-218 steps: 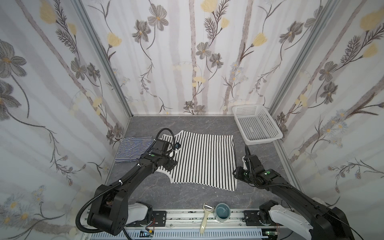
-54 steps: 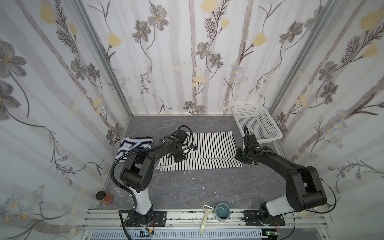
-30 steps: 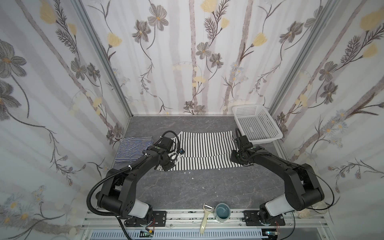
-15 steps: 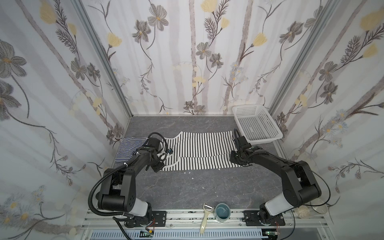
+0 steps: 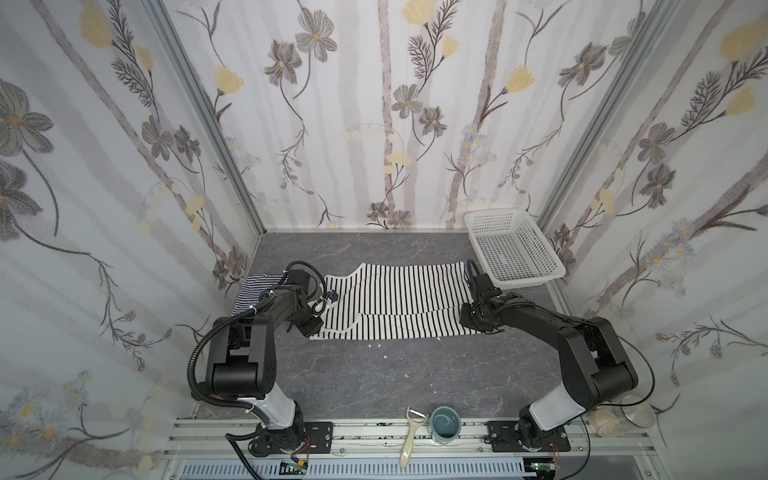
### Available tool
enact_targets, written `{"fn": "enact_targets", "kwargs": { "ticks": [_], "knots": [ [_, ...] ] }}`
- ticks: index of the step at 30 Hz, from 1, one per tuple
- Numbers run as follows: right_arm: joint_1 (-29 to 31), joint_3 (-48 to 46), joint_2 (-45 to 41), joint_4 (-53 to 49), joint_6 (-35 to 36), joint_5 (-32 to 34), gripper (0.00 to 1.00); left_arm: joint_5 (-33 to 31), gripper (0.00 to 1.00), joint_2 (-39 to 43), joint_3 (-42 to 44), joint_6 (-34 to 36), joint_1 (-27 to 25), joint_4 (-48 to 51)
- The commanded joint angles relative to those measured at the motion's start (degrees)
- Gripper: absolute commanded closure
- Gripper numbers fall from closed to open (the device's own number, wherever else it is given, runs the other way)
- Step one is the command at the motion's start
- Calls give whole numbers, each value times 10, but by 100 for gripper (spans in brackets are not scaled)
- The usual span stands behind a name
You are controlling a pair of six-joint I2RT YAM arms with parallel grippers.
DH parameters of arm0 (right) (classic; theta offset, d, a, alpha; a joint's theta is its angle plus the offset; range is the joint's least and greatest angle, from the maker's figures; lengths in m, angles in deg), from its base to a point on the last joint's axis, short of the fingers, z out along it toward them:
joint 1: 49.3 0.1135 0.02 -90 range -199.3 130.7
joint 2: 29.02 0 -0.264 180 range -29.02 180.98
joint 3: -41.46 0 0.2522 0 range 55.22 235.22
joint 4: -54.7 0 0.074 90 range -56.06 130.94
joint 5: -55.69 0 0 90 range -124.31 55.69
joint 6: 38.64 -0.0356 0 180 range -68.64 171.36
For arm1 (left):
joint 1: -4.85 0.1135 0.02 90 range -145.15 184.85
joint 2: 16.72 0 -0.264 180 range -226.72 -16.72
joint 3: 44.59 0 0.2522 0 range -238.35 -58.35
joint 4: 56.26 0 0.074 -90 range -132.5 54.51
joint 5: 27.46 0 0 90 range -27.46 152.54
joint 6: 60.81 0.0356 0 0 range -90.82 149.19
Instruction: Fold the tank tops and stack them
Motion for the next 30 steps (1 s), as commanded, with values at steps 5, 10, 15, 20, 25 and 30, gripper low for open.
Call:
{"fn": "enact_targets", "kwargs": {
  "ticks": [5, 10, 15, 20, 25, 30],
  "knots": [
    [-1, -2, 9, 9, 1, 28, 66, -17, 56, -14, 11, 13, 4, 5],
    [5, -19, 2, 3, 1, 33, 66, -44, 56, 16, 50, 38, 7, 6],
    [24, -56, -25, -3, -11, 32, 66, -55, 55, 42, 78, 60, 24, 8],
    [53, -118, -63, -11, -35, 28, 66, -65, 55, 58, 99, 82, 39, 12],
    [97, -177, -130, -19, -80, 16, 66, -77, 55, 76, 120, 114, 61, 17],
    [142, -217, -174, -29, -123, 7, 66, -89, 55, 84, 144, 143, 80, 24]
  ]
}}
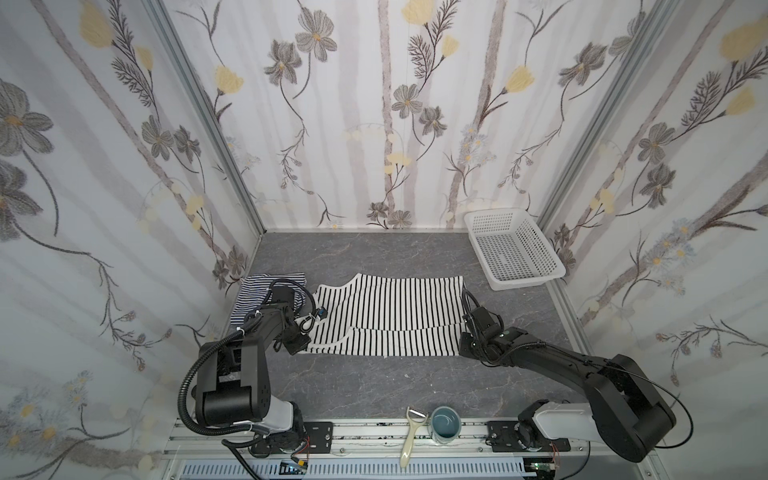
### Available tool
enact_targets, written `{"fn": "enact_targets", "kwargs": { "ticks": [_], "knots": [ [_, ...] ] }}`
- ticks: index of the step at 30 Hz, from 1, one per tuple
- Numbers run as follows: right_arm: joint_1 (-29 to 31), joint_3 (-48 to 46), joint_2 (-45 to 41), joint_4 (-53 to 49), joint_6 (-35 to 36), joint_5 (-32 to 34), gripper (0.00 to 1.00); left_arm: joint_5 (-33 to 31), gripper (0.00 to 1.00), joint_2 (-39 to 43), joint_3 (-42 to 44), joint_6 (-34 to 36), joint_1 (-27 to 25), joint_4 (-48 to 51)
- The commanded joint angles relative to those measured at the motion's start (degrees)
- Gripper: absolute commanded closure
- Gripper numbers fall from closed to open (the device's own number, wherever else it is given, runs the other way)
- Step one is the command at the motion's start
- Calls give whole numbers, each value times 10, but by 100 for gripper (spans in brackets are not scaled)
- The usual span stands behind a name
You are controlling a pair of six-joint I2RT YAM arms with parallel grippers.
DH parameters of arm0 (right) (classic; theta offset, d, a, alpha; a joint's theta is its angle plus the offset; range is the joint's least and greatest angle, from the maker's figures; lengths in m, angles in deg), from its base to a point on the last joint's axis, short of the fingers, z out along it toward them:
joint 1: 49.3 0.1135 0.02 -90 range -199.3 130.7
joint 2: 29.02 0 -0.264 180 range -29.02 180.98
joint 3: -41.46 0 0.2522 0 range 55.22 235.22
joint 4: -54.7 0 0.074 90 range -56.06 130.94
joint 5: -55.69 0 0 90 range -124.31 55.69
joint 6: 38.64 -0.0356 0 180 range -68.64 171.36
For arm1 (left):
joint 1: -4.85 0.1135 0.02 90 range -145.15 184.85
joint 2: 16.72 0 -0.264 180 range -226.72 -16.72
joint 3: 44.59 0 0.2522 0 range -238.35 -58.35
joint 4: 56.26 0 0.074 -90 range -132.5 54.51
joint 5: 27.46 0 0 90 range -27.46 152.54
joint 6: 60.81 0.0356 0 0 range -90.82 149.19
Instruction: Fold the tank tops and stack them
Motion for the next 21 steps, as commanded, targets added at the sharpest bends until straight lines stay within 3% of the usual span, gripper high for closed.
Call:
{"fn": "enact_targets", "kwargs": {
  "ticks": [1, 7, 12, 17, 21],
  "knots": [
    [23, -24, -15, -78, -54, -35, 66, -58, 55, -1, 24, 50, 13, 48],
    [70, -50, -58, -98, -93, -55, 66, -61, 54, 20, 31, 72, 29, 60],
    [76, -31, -98, -126, -101, -52, 66, -39, 50, 27, 5, 55, 30, 69],
    [27, 49, -104, -155, -57, -27, 65, 13, 46, 31, -70, 7, 14, 80],
    [-43, 121, -58, -147, 5, -20, 65, 63, 45, 8, -147, -49, -24, 79]
  ]
}}
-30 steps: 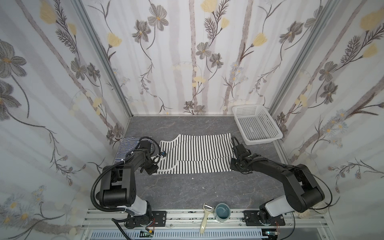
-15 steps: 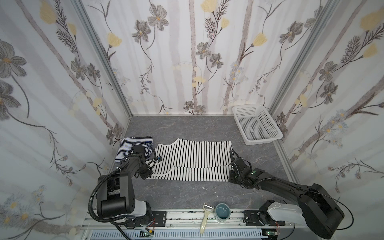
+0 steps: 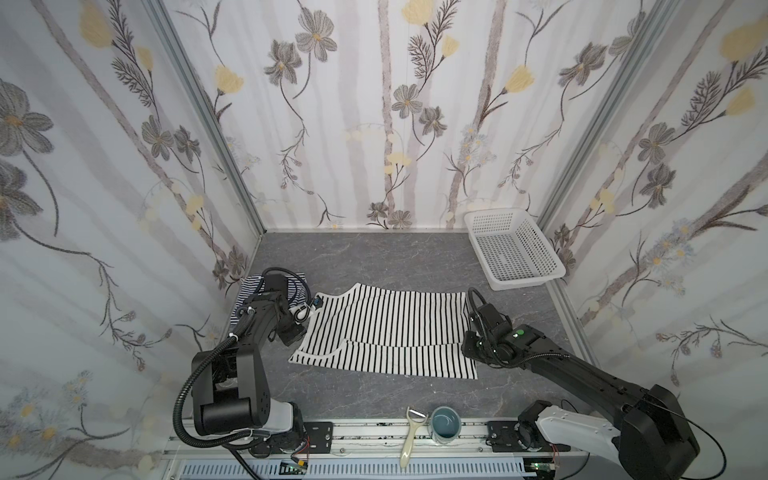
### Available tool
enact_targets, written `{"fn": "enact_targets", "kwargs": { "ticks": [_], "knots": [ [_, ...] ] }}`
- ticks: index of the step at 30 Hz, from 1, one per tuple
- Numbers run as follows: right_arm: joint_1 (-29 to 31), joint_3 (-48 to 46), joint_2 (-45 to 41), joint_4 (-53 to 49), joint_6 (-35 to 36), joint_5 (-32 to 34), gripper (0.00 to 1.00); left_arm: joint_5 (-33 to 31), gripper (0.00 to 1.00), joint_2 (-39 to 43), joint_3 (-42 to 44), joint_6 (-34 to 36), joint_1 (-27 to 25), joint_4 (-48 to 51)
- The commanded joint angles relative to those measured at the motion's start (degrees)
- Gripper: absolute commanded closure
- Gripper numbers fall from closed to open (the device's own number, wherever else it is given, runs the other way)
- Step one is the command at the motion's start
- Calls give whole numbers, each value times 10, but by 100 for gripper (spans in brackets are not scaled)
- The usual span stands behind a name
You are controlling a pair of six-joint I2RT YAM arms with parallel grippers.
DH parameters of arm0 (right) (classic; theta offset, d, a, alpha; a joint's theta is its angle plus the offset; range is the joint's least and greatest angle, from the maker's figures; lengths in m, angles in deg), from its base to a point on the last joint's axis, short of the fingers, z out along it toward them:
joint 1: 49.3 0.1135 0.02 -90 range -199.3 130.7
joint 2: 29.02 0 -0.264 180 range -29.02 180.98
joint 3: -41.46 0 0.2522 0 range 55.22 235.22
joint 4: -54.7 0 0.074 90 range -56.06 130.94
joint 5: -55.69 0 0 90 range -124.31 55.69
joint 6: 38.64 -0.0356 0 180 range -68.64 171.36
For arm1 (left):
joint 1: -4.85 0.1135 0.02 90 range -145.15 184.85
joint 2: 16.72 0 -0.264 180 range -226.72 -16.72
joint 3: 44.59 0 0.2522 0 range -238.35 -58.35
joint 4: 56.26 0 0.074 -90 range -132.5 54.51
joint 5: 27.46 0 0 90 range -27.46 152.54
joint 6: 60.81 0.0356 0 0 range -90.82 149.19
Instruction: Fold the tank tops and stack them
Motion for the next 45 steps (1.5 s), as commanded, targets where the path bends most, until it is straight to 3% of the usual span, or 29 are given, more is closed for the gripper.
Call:
{"fn": "enact_targets", "kwargs": {
  "ticks": [1, 7, 11, 16, 30, 45],
  "knots": [
    [-43, 65, 41, 7, 66, 24, 65, 66, 45, -27, -58, -66, -30, 7],
    [-127, 212, 205, 32, 142, 30, 65, 135, 44, -154, -203, -151, -94, -7],
    [-151, 301, 310, 42, 160, 10, 65, 150, 45, -266, -319, -214, -113, -14],
    [-169, 382, 401, 40, 171, 1, 65, 160, 45, -332, -392, -256, -129, -22],
    [-255, 516, 499, -6, 177, 28, 66, 152, 45, -349, -384, -295, -157, -62],
    [-208, 472, 490, 13, 180, 0, 66, 143, 47, -395, -409, -317, -175, -73]
  ]
}}
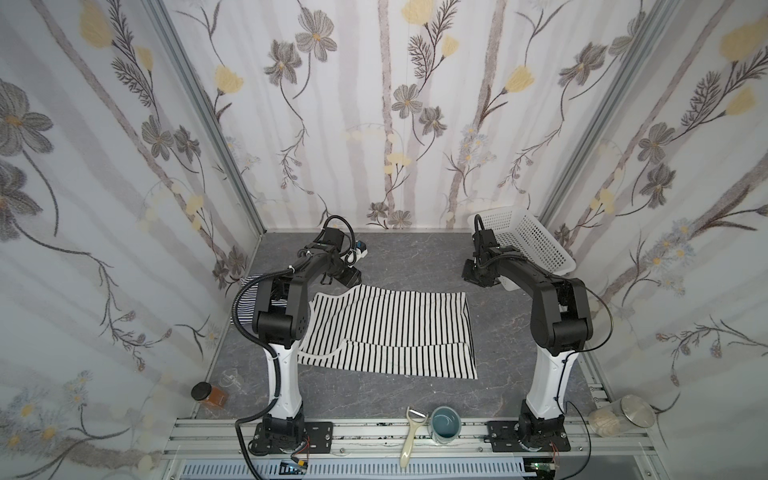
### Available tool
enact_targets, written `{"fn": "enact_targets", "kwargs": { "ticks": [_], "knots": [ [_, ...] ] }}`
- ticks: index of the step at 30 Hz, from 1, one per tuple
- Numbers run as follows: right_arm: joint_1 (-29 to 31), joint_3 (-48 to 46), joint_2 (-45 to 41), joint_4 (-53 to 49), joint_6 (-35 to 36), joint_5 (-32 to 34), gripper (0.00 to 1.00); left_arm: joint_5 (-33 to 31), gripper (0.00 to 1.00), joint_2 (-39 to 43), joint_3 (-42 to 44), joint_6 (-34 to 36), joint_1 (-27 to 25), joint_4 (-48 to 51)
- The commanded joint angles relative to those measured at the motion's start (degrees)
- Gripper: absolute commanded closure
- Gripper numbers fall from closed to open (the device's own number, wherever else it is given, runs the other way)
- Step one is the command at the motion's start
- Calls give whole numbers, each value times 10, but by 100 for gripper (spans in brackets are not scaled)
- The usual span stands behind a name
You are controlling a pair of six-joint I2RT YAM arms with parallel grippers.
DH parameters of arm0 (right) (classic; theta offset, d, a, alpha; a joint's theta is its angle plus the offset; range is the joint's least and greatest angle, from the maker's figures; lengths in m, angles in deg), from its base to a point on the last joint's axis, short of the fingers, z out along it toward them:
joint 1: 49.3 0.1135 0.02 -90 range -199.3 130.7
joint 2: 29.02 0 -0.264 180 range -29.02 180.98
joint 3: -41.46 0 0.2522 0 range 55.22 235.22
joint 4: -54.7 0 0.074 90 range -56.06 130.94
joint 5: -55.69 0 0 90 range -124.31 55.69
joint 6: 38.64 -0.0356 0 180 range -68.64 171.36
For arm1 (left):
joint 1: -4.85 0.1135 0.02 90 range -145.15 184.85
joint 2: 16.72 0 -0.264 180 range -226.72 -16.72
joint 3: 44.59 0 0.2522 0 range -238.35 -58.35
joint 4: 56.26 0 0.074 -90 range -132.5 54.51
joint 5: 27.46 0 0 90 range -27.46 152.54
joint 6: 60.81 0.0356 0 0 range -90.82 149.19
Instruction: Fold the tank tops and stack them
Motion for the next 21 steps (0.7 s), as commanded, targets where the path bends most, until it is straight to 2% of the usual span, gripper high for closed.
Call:
{"fn": "enact_targets", "kwargs": {
  "ticks": [1, 21],
  "knots": [
    [3, -5, 11, 15, 1, 2, 66, -2, 47, -13, -10, -8, -5, -5],
    [24, -12, 31, 7, 14, -27, 66, 2, 48, -40, -25, -26, -12, -12]
  ]
}}
